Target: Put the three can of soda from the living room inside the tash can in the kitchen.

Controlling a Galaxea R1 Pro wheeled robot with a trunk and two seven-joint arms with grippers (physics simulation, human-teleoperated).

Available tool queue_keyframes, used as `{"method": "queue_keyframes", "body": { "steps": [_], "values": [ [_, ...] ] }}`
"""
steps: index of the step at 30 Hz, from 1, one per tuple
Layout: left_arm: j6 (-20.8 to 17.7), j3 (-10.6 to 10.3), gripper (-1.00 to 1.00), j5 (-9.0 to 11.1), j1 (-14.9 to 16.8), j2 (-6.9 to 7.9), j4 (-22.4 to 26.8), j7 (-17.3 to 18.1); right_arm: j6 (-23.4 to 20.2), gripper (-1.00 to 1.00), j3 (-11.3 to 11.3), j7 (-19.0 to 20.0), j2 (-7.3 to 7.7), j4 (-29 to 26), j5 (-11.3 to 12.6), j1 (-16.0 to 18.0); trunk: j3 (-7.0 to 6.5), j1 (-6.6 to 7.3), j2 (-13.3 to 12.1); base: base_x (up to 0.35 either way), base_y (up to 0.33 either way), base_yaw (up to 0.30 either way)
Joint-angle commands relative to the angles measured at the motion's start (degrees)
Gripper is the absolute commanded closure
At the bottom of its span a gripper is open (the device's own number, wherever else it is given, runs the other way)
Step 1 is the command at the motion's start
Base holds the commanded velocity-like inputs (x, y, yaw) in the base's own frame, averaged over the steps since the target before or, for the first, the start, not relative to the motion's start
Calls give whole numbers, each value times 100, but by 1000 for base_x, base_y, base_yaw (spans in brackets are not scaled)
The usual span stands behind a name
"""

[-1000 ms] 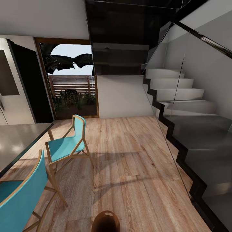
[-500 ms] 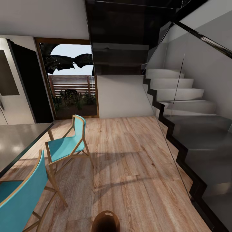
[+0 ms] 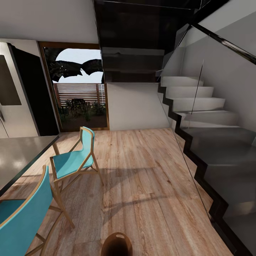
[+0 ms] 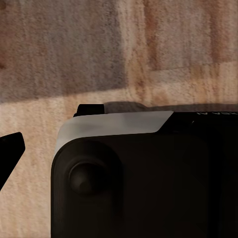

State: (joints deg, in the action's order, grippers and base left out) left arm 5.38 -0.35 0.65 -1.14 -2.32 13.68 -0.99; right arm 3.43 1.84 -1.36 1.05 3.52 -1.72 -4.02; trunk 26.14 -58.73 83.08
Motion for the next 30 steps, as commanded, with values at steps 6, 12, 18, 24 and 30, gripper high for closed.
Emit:
{"method": "queue_keyframes", "body": {
  "steps": [6, 12, 18, 24, 30],
  "values": [
    [0, 0, -100, 0, 0, 0, 0, 0, 0, -100, 0, 0, 0, 0, 0, 0, 0, 0, 0, 0, 0, 0],
    [0, 0, -100, 0, 0, 0, 0, 0, 0, -100, 0, 0, 0, 0, 0, 0, 0, 0, 0, 0, 0, 0],
    [0, 0, -100, 0, 0, 0, 0, 0, 0, -100, 0, 0, 0, 0, 0, 0, 0, 0, 0, 0, 0, 0],
    [0, 0, -100, 0, 0, 0, 0, 0, 0, -100, 0, 0, 0, 0, 0, 0, 0, 0, 0, 0, 0, 0],
    [0, 0, -100, 0, 0, 0, 0, 0, 0, -100, 0, 0, 0, 0, 0, 0, 0, 0, 0, 0, 0, 0]
  ]
}}
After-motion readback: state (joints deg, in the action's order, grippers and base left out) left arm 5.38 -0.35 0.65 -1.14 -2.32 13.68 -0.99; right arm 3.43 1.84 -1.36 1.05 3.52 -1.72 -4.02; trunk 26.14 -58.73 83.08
